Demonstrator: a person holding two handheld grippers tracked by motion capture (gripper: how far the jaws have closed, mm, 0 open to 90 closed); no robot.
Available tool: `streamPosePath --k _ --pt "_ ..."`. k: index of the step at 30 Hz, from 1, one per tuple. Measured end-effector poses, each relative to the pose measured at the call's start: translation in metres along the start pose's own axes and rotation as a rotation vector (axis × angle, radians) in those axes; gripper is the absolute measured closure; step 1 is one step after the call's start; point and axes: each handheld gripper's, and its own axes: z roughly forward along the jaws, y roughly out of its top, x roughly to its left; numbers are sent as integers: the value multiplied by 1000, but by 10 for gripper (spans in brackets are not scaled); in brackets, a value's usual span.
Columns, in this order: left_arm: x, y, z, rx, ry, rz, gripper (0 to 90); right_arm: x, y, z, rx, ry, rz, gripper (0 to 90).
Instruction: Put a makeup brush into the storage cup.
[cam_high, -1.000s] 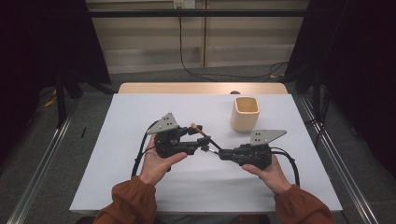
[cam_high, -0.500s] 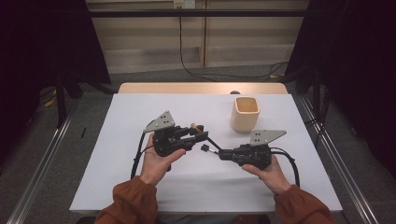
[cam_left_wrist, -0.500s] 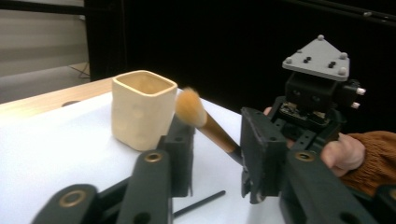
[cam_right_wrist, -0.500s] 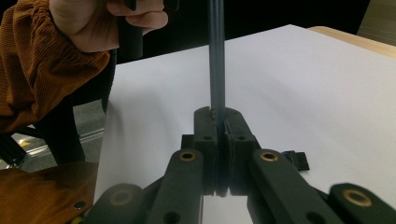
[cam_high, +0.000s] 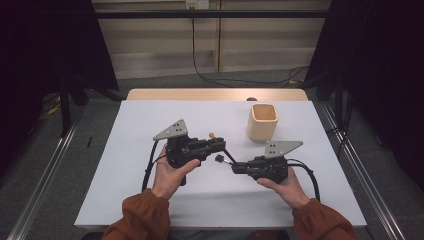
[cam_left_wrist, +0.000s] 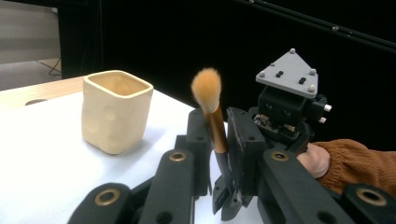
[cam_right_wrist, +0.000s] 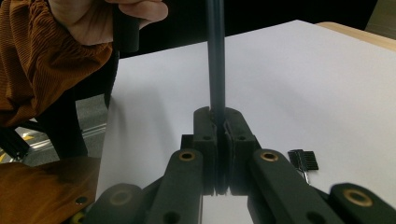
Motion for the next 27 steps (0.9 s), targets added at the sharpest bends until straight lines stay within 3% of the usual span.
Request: streamPosePath --k 8,12,19,24,27 --pt "-3 2 1 -1 -28 -9 833 -1 0 -2 -13 -3 11 832" --pt "-5 2 1 -1 -17 5 844 -2 0 -2 -9 -9 17 747" --pt "-2 4 -4 -7 -3 6 844 -4 1 -8 -21 -15 31 496" --pt "-1 4 -6 -4 6 12 844 -4 2 -8 -37 -42 41 262" --pt "0 4 -7 1 8 15 844 -4 2 -7 -45 -53 49 165"
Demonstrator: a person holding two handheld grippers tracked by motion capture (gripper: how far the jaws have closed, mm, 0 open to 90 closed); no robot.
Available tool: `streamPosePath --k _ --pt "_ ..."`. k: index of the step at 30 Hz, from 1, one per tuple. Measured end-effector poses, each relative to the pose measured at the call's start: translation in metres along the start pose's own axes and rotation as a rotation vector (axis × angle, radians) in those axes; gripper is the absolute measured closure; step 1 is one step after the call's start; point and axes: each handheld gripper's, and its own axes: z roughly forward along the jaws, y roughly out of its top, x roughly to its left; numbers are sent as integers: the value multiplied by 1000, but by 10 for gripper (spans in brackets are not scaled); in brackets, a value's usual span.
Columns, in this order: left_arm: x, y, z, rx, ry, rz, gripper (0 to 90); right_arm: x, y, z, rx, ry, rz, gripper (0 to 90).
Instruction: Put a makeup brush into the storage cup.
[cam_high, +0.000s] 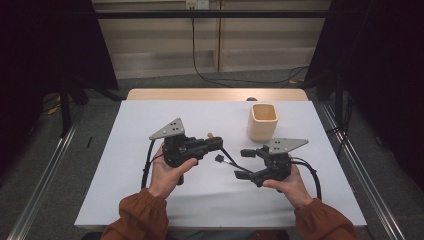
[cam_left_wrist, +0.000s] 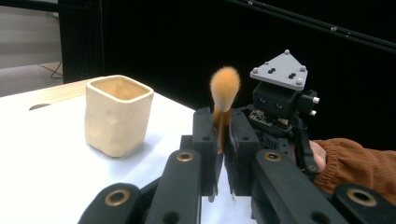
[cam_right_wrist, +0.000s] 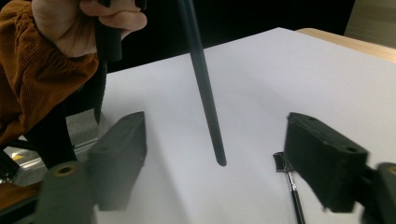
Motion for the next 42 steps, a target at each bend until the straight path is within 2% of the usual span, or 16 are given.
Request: streamPosePath --k 3,6,9,15,18,26,33,36,38,42 --pt "0 -1 0 9 -1 1 844 0 1 0 -12 -16 6 87" --pt "0 -1 -1 14 0 0 844 0 1 -2 -15 -11 -2 31" --pt "0 0 -3 14 1 -3 844 1 1 -4 -24 -20 -8 33" --pt "2 3 -13 23 11 2 844 -1 0 -6 -27 -24 15 34" --pt "4 4 -20 43 40 3 844 -1 0 -8 -43 -35 8 30" --pt "5 10 -32 73 50 18 844 1 -3 -7 -57 -50 9 29" --pt "7 13 -28 114 53 21 844 1 -3 -9 -59 -60 9 29" --pt "8 15 -23 158 43 14 844 2 -3 -9 -54 -53 8 30" --pt "8 17 -18 204 35 10 844 2 -2 -8 -50 -51 3 38" --pt "5 19 -9 265 0 18 844 3 -1 -8 -46 -47 -1 53"
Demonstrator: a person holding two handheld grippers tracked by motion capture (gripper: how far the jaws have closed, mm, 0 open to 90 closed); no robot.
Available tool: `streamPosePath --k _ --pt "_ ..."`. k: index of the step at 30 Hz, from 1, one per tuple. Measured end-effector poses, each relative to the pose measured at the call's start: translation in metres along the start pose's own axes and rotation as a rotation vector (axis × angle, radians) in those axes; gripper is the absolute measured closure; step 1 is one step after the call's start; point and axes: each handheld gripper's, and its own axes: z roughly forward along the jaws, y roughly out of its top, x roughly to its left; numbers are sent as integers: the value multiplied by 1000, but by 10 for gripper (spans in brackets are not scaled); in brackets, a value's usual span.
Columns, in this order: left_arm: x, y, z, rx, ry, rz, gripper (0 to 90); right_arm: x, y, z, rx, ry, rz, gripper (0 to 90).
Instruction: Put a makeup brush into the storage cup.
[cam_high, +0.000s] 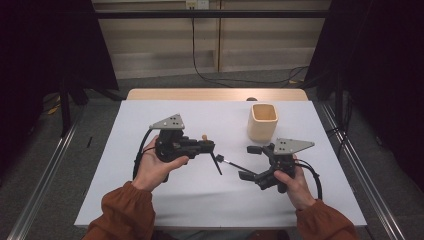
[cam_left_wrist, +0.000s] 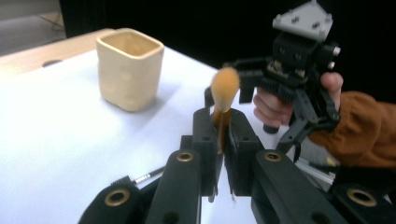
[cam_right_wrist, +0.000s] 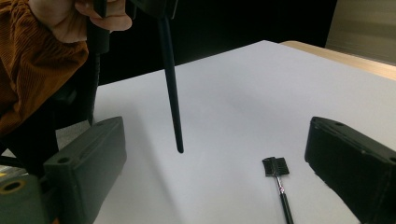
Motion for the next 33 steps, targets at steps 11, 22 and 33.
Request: streamPosePath --k 11,22,33 --pt "-6 3 19 64 -22 23 843 3 0 4 38 28 -28 123" --pt "-6 4 29 54 -26 21 844 4 5 7 33 79 -17 208" --pt "-10 6 43 52 -61 24 843 8 9 13 44 112 -28 492"
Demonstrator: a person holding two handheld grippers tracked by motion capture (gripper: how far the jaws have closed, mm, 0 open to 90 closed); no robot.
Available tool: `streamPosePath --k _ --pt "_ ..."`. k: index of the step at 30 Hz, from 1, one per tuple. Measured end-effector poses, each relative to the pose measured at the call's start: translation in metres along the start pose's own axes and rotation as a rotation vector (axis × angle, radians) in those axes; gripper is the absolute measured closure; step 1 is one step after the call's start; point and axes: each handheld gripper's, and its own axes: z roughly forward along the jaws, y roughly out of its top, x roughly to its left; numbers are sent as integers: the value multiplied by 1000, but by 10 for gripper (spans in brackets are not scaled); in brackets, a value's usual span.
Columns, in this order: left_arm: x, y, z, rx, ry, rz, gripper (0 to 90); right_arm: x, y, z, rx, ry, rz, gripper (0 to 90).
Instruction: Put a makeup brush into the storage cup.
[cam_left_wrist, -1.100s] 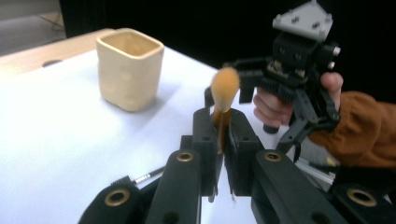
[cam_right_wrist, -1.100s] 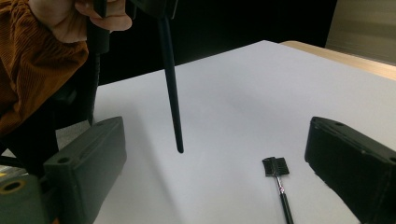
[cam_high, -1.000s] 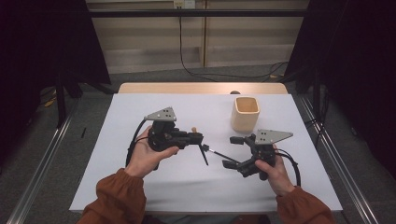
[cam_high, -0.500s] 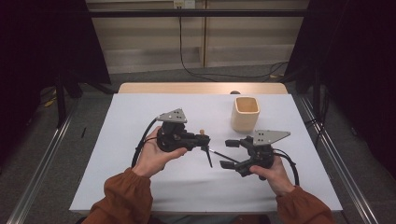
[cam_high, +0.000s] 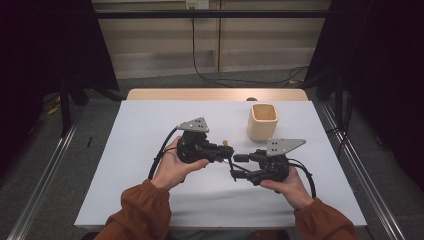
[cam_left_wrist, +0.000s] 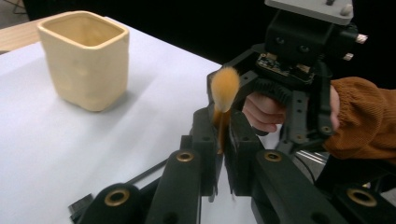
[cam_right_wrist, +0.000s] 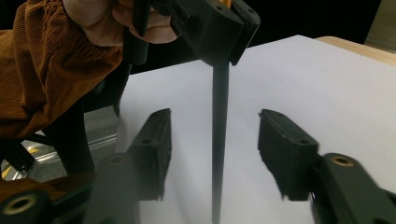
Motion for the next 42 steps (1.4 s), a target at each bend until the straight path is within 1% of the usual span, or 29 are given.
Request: streamPosePath --k 5,7,12,15,18,23,25,27,32,33,37,42 --pt "-1 0 3 2 -7 8 843 0 0 2 2 -3 5 635" --pt "-2 -1 4 2 -10 8 843 0 -1 2 2 3 9 690" --pt "-2 -3 7 1 -15 7 843 -1 0 2 -6 2 15 747" --pt "-2 -4 8 1 -18 1 843 0 -1 3 -1 4 16 784" --pt "-3 -4 9 -1 -20 11 843 -1 -1 4 3 7 19 825" --pt "-2 -5 10 -4 -19 15 843 -1 -2 4 7 4 25 831" --pt "-2 -6 10 -7 -19 16 843 0 -2 5 10 -5 24 833" --pt "-1 -7 11 -16 -19 15 842 0 -2 4 10 -8 23 834" --pt "-2 -8 12 -32 -16 30 833 0 -2 3 11 -11 22 835" --pt "-2 -8 12 -32 -17 27 832 0 -2 3 12 -10 21 835" --pt "-3 -10 11 -39 -9 38 819 0 -2 3 12 -11 24 836" --pt "-4 -11 10 -57 -3 53 725 0 -3 3 12 -16 26 836"
